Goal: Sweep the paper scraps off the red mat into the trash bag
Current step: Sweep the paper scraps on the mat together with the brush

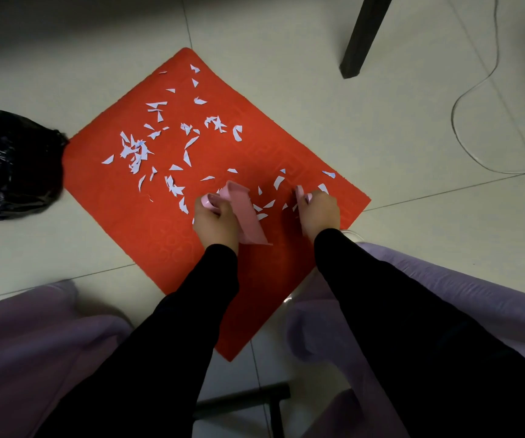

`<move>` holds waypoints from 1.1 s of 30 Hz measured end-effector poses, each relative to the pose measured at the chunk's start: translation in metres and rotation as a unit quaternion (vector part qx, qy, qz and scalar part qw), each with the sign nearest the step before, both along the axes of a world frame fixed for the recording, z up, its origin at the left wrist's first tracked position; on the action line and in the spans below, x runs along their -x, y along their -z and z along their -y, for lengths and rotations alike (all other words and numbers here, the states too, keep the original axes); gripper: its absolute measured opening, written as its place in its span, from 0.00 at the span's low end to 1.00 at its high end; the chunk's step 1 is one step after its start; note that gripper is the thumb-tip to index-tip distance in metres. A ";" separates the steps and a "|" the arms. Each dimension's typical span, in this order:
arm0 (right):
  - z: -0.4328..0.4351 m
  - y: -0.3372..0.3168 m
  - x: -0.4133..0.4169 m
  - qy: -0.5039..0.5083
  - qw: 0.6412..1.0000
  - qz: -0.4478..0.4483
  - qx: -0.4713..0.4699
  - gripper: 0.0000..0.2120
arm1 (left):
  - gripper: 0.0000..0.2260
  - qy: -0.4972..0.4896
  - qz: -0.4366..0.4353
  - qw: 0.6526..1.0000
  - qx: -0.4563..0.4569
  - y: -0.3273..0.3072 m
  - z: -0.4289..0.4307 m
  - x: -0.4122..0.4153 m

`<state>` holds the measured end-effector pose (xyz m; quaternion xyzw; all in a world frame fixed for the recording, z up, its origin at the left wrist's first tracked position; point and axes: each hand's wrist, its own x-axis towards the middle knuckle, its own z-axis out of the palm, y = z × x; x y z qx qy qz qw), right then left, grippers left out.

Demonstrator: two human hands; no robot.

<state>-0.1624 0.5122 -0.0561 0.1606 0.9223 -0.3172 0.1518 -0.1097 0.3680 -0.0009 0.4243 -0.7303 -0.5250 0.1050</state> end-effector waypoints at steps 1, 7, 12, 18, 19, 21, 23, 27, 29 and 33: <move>0.003 0.000 -0.002 -0.006 1.000 0.002 0.002 0.23 | 0.06 -0.001 0.000 1.000 0.000 0.000 0.000 0.001; 0.003 -0.010 -0.009 -0.020 0.999 -0.022 0.027 0.26 | 0.07 0.004 -0.003 1.000 0.006 0.002 -0.002 -0.001; -0.025 -0.020 0.009 0.031 0.999 -0.039 0.007 0.21 | 0.07 0.002 0.001 1.000 0.006 0.004 -0.006 -0.001; -0.002 -0.002 0.002 -0.027 1.000 -0.004 0.002 0.23 | 0.08 0.005 0.000 1.000 0.008 0.003 -0.005 0.000; 0.004 -0.002 -0.001 -0.048 0.999 0.001 0.000 0.23 | 0.08 0.005 -0.001 1.000 0.010 0.002 -0.004 0.001; 0.015 -0.003 -0.005 -0.073 0.997 -0.001 0.002 0.23 | 0.08 0.002 -0.005 1.000 0.015 0.004 -0.001 0.002; 0.022 -0.005 -0.009 -0.077 0.997 -0.019 0.023 0.24 | 0.07 -0.004 -0.007 1.000 0.016 0.005 0.003 0.002; 0.018 -0.014 -0.006 -0.041 0.997 -0.051 0.039 0.27 | 0.09 -0.011 -0.004 1.000 0.006 0.007 0.006 0.000; 0.006 -0.016 -0.002 -0.019 0.998 -0.050 0.015 0.27 | 0.08 -0.011 -0.004 1.000 0.001 0.007 0.006 0.000; -0.001 -0.017 -0.005 -0.028 0.999 -0.022 -0.024 0.21 | 0.07 -0.008 -0.011 1.000 0.005 0.006 0.004 -0.001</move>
